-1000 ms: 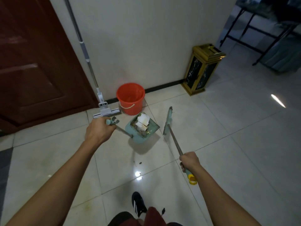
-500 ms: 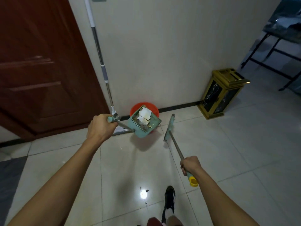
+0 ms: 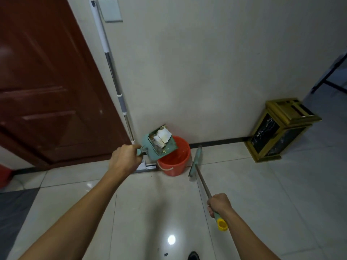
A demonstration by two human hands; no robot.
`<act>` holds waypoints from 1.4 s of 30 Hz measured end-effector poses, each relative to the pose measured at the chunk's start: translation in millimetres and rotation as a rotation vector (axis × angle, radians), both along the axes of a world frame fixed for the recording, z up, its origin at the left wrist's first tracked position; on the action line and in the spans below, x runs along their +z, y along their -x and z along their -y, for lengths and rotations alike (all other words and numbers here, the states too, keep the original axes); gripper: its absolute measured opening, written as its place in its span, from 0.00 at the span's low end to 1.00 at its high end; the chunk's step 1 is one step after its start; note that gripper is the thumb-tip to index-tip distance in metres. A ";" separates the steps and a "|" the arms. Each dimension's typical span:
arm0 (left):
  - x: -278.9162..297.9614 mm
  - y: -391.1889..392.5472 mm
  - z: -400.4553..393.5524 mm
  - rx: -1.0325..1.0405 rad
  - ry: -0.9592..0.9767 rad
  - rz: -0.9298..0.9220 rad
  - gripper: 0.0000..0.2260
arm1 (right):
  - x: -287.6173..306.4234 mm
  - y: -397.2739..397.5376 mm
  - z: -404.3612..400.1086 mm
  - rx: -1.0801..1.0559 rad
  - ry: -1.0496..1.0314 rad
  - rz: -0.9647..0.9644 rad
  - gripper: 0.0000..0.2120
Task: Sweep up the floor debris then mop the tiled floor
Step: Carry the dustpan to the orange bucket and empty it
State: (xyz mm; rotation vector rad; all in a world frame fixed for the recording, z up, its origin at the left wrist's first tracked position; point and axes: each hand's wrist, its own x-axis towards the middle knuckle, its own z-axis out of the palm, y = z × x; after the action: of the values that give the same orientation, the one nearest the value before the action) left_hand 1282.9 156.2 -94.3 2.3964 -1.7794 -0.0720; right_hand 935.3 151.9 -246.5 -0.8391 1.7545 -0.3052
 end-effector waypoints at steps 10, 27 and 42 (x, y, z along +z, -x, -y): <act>-37.0 46.8 50.4 -0.387 -0.240 0.377 0.08 | -17.6 12.6 47.8 0.052 -0.052 0.020 0.04; -26.4 92.3 82.4 -0.556 -0.359 0.509 0.09 | -25.0 30.3 72.5 0.102 -0.036 0.036 0.04; -41.4 133.6 62.6 -0.788 -0.478 0.587 0.10 | -24.6 38.2 60.0 0.140 -0.048 0.046 0.04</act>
State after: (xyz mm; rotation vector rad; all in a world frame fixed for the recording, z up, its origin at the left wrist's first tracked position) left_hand 1149.3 93.6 -135.7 1.8922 -3.2115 0.1508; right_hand 897.1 91.8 -271.1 -0.9081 1.6447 -0.1875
